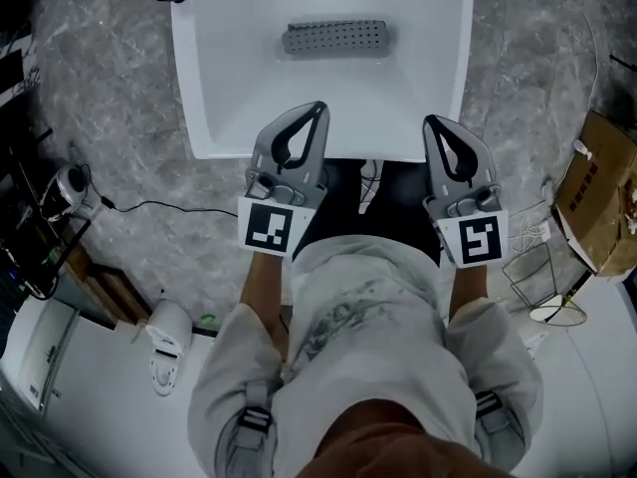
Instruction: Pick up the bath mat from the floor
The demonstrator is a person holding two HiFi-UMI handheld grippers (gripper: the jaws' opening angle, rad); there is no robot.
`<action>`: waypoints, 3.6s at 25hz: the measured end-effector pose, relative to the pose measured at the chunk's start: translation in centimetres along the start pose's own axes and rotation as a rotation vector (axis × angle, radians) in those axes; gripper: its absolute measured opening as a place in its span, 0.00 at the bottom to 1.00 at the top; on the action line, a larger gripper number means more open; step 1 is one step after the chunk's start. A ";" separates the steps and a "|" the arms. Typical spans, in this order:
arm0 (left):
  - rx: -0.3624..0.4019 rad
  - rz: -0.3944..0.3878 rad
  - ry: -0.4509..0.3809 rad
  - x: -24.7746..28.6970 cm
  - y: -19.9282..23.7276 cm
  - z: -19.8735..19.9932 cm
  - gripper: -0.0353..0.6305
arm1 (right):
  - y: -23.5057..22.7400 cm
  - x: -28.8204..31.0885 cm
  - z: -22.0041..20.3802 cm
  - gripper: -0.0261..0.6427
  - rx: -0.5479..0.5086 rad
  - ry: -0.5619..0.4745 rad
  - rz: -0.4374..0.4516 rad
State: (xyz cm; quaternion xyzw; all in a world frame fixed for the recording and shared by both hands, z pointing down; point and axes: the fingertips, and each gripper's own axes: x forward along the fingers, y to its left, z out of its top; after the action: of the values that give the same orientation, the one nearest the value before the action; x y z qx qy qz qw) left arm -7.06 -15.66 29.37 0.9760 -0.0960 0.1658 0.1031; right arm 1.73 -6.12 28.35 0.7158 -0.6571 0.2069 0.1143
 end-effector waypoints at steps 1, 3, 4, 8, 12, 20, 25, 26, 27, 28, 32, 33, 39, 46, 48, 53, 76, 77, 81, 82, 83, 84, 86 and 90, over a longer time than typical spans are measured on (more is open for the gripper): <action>0.002 -0.009 0.009 0.2 0.2 -0.7 0.06 | 0.0 0.2 -0.6 0.04 0.001 0.005 -0.006; 0.006 -0.023 0.026 0.6 0.4 -2.1 0.06 | 0.1 0.5 -1.8 0.04 0.004 0.015 -0.010; 0.010 -0.030 0.033 0.8 0.5 -2.7 0.06 | 0.1 0.7 -2.3 0.04 0.008 0.018 -0.011; 0.034 -0.032 0.056 1.8 1.6 -5.1 0.06 | 0.2 1.7 -4.5 0.04 0.018 0.033 -0.012; 0.046 -0.027 0.061 3.1 2.9 -7.1 0.06 | 0.0 3.2 -6.2 0.04 0.022 0.037 -0.009; 0.068 -0.078 0.099 5.8 3.4 -11.6 0.06 | -0.5 5.6 -10.2 0.04 -0.006 0.080 0.029; 0.073 -0.096 0.098 7.5 3.5 -13.7 0.06 | -1.2 7.2 -12.1 0.04 -0.025 0.092 0.049; 0.068 -0.098 0.099 7.8 3.5 -14.0 0.06 | -1.2 7.4 -12.4 0.04 -0.028 0.096 0.052; 0.063 -0.100 0.102 8.0 3.6 -14.4 0.06 | -1.3 7.7 -12.7 0.04 -0.030 0.100 0.054; 0.059 -0.102 0.107 8.3 3.6 -14.9 0.06 | -1.4 8.1 -13.0 0.04 -0.032 0.101 0.057; 0.052 -0.104 0.126 9.5 4.0 -16.5 0.06 | -2.3 9.9 -14.3 0.04 -0.044 0.099 0.069; 0.054 -0.105 0.129 9.9 4.1 -16.8 0.06 | -2.6 10.3 -14.6 0.04 -0.048 0.101 0.073; 0.073 -0.123 0.162 11.6 4.9 -18.7 0.06 | -3.7 12.9 -16.1 0.04 -0.052 0.121 0.099; 0.106 -0.167 0.188 13.8 5.7 -20.4 0.07 | -4.6 15.2 -18.0 0.04 -0.042 0.155 0.117; 0.108 -0.180 0.204 14.4 5.9 -21.1 0.08 | -4.9 15.9 -18.4 0.04 -0.034 0.157 0.119; 0.122 -0.186 0.214 16.2 6.8 -22.2 0.09 | -5.1 17.9 -19.7 0.04 -0.022 0.171 0.138; 0.186 -0.219 0.392 21.7 10.4 -32.8 0.27 | -4.9 23.7 -25.5 0.04 0.041 0.242 0.198; 0.198 -0.228 0.405 21.9 10.5 -33.5 0.28 | -4.9 23.8 -25.8 0.04 0.042 0.245 0.202; 0.259 -0.273 0.450 22.5 11.0 -36.2 0.31 | -4.9 24.4 -26.9 0.04 0.047 0.265 0.213; 0.265 -0.279 0.457 22.6 11.2 -36.7 0.32 | -4.9 24.6 -27.2 0.04 0.052 0.270 0.215; 0.268 -0.283 0.464 22.8 11.3 -37.1 0.32 | -5.0 24.7 -27.6 0.04 0.056 0.273 0.218; 0.271 -0.288 0.470 23.1 11.4 -37.5 0.33 | -5.1 24.9 -27.9 0.04 0.061 0.276 0.220; 0.278 -0.298 0.482 23.5 11.5 -38.4 0.34 | -5.1 25.2 -28.6 0.04 0.065 0.282 0.226; 0.296 -0.330 0.516 24.2 11.7 -40.3 0.38 | -4.9 25.9 -29.5 0.04 0.062 0.287 0.238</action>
State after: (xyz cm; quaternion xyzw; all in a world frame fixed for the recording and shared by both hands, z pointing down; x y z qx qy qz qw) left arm 0.57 -21.20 76.89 0.9087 0.1176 0.4005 0.0068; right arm 3.60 -15.88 66.68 0.5996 -0.7072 0.3390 0.1593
